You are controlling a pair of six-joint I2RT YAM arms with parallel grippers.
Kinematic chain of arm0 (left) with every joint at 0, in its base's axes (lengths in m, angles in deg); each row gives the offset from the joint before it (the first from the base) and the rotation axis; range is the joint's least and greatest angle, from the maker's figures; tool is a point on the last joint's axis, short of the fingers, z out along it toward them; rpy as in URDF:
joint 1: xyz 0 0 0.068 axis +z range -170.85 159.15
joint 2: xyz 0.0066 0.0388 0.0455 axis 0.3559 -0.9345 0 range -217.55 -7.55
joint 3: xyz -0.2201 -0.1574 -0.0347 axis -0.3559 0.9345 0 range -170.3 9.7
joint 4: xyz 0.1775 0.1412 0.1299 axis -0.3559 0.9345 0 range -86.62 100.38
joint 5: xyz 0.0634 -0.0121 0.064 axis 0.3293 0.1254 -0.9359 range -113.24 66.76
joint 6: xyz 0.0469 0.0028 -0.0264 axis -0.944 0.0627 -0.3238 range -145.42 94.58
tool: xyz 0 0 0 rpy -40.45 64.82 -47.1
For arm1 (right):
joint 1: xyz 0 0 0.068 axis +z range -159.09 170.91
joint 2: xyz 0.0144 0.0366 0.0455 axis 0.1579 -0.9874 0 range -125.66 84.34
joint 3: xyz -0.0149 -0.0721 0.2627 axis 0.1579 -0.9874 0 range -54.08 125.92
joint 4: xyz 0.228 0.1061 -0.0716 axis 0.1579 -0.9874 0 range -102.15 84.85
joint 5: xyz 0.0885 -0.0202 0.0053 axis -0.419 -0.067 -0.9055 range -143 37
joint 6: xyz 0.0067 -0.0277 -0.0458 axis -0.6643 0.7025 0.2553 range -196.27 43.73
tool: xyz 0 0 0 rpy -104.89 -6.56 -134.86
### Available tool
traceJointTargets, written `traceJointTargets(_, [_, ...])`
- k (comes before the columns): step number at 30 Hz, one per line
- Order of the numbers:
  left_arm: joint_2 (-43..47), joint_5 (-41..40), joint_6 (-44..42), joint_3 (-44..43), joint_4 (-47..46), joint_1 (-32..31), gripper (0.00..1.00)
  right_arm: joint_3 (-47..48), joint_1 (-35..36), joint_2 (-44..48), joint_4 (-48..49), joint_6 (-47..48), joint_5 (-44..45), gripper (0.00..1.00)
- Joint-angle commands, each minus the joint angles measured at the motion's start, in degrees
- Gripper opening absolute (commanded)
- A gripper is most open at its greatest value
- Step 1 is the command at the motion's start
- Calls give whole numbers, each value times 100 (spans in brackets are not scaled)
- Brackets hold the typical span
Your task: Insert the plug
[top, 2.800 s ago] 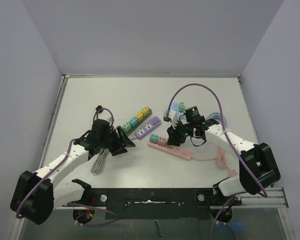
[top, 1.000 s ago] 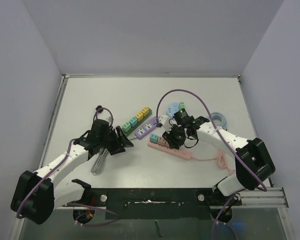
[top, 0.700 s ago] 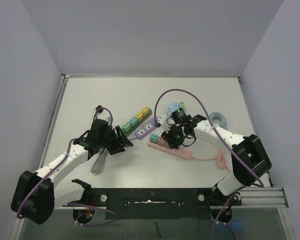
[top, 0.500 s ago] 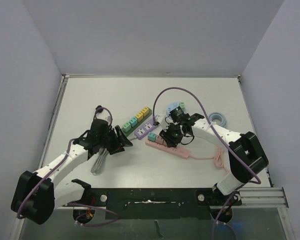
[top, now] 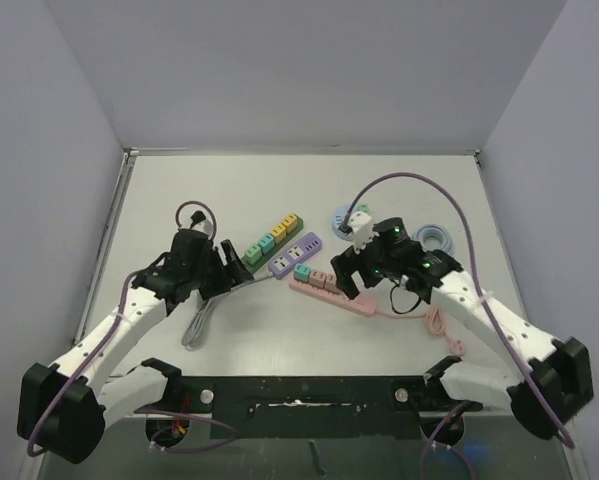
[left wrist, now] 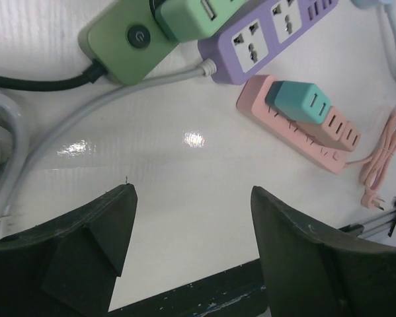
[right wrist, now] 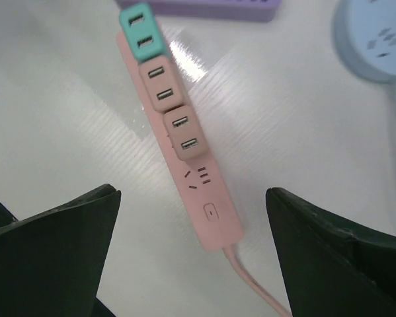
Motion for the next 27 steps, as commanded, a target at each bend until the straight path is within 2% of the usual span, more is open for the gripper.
traceJointTargets(1, [653, -902, -488, -676, 555, 48, 72, 113, -97, 1565, 205, -1405, 1404, 98])
traceJointTargets(6, [1483, -1434, -1008, -1149, 904, 48, 73, 336, -208, 2523, -787, -2505, 3166, 98])
traceJointTargets(9, [1926, -1562, -1423, -1497, 1107, 48, 73, 394, -220, 2979, -1188, -2674, 3393, 98])
traceJointTargets(17, [2963, -2499, -2051, -2284, 1580, 48, 74, 995, -212, 3752, -2273, -3459, 4355, 98])
traceJointTargets(22, [3168, -3043, -2226, -2711, 1947, 51, 74, 1299, -212, 4176, -2480, -3824, 4852, 98])
traceJointTargets(27, [3247, -3189, -2247, -2946, 2137, 48, 75, 1441, -211, 4487, -2708, -3999, 5052, 98])
